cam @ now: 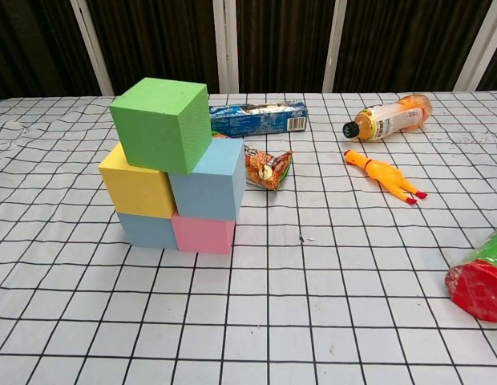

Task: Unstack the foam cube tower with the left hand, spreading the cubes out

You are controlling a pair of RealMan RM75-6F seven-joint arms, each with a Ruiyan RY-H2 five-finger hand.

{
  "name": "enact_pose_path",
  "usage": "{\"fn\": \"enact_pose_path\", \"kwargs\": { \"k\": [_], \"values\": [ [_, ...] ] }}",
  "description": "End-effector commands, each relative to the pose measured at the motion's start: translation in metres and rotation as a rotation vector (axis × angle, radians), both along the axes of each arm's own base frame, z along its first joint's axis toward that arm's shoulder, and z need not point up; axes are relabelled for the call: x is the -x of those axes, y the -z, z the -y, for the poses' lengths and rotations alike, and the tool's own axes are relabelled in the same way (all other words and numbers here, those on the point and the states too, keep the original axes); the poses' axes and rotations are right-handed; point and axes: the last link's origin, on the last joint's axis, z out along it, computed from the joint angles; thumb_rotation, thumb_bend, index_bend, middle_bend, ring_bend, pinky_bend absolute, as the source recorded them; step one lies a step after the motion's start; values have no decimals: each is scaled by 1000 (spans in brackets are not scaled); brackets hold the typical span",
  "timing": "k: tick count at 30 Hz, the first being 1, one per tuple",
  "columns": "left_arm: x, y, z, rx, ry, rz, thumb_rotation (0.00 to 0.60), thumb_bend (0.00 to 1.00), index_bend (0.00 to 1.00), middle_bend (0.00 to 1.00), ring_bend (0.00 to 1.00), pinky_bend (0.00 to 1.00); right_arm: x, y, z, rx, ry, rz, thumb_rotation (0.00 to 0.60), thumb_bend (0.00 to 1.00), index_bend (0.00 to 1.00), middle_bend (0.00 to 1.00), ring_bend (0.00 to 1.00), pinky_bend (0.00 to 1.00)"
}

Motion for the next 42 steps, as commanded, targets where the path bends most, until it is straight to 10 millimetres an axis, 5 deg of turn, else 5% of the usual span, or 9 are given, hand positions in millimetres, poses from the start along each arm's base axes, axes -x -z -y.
{"fn": "enact_pose_path", "kwargs": {
  "k": [1, 9, 42],
  "values": [
    [-28, -4, -15, 9, 59, 48, 600, 68, 38, 0, 0, 121, -1, 2, 0, -1, 1, -5, 600, 0, 189, 86, 142, 71],
    [-67, 20, -26, 95, 132, 53, 600, 68, 39, 0, 0, 121, -1, 0, 0, 8, 11, 5, 600, 0, 199, 86, 156, 71],
    [-136, 96, -27, 272, 243, 118, 600, 39, 48, 13, 1, 156, 1, -5, 2, 26, 18, 25, 600, 0, 202, 86, 158, 71]
  ]
}}
